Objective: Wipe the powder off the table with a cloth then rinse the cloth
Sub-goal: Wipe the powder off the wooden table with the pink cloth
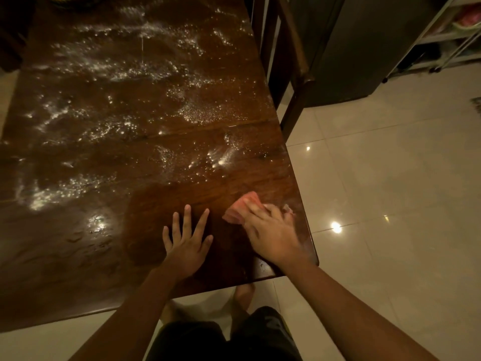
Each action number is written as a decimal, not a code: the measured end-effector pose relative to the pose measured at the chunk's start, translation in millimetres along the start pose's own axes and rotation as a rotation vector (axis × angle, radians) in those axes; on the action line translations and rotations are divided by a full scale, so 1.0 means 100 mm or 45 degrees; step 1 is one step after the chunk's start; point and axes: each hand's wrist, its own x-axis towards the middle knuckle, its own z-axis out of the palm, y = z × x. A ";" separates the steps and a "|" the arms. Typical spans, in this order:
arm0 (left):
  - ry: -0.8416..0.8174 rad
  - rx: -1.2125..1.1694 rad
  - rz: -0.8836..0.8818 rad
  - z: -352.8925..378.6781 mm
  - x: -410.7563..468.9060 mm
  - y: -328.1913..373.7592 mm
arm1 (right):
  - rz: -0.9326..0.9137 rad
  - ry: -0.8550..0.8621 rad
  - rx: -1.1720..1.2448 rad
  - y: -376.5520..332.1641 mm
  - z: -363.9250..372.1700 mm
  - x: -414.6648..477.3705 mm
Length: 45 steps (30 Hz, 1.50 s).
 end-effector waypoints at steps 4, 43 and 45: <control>0.014 -0.024 0.013 0.02 0.00 -0.02 | 0.218 0.222 -0.098 0.30 0.13 -0.28; -0.270 -0.017 0.036 -0.41 0.21 -0.02 | 0.115 0.194 0.103 0.72 -0.18 0.91; -0.272 -0.017 0.036 -0.41 0.23 -0.03 | 0.315 0.268 0.183 0.49 -0.22 1.27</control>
